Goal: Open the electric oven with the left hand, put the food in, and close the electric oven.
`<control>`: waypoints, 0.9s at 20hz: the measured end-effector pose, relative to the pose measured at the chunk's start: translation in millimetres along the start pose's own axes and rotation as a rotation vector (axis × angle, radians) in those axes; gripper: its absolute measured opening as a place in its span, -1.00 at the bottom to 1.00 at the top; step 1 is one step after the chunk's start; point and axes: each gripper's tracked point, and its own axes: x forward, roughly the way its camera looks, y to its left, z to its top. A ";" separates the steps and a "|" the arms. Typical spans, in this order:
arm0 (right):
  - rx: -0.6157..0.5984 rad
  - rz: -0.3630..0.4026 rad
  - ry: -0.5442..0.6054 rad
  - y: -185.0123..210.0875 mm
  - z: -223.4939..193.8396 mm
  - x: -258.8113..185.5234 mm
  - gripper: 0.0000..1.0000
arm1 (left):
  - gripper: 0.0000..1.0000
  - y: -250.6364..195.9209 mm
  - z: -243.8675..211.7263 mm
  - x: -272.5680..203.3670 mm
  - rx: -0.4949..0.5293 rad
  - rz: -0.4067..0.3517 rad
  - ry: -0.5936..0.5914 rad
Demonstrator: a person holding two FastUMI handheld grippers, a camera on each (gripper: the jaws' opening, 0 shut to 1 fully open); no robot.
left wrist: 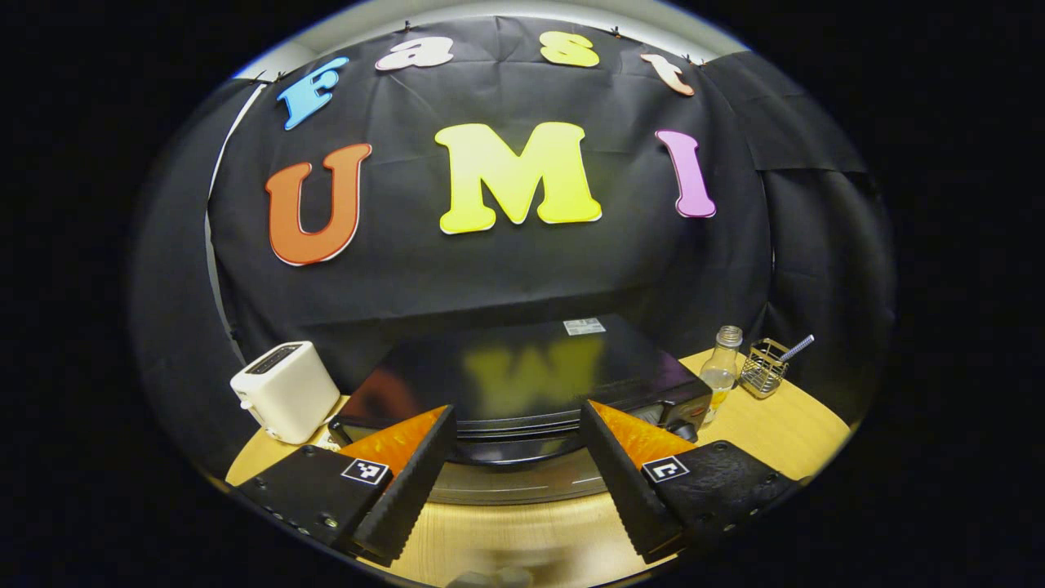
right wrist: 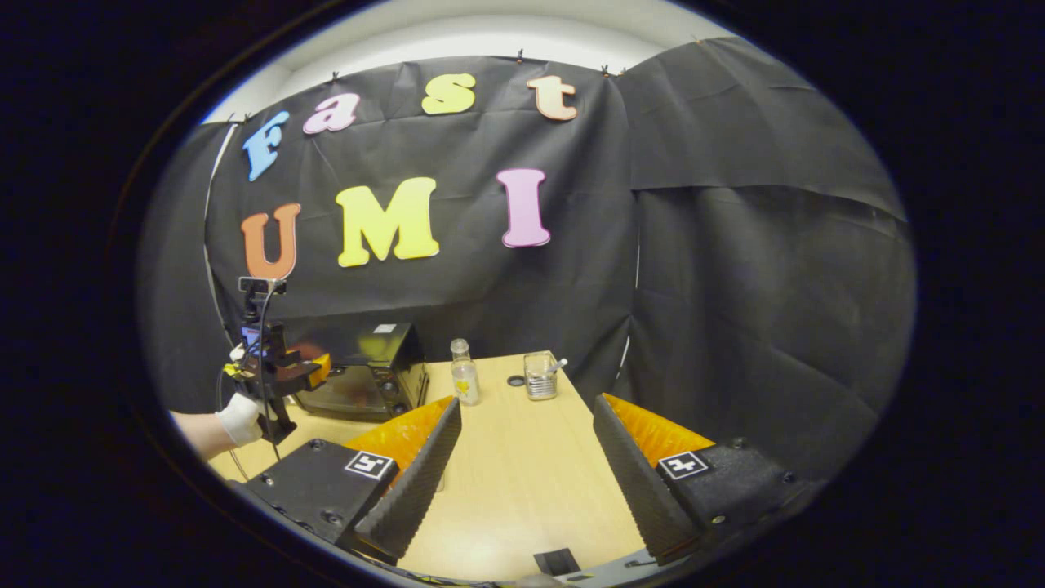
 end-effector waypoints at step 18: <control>-0.054 0.283 -0.166 -34.2 8.7 -61.3 1.00 | 0.92 -24.1 95.8 -354.1 -0.045 0.216 -0.226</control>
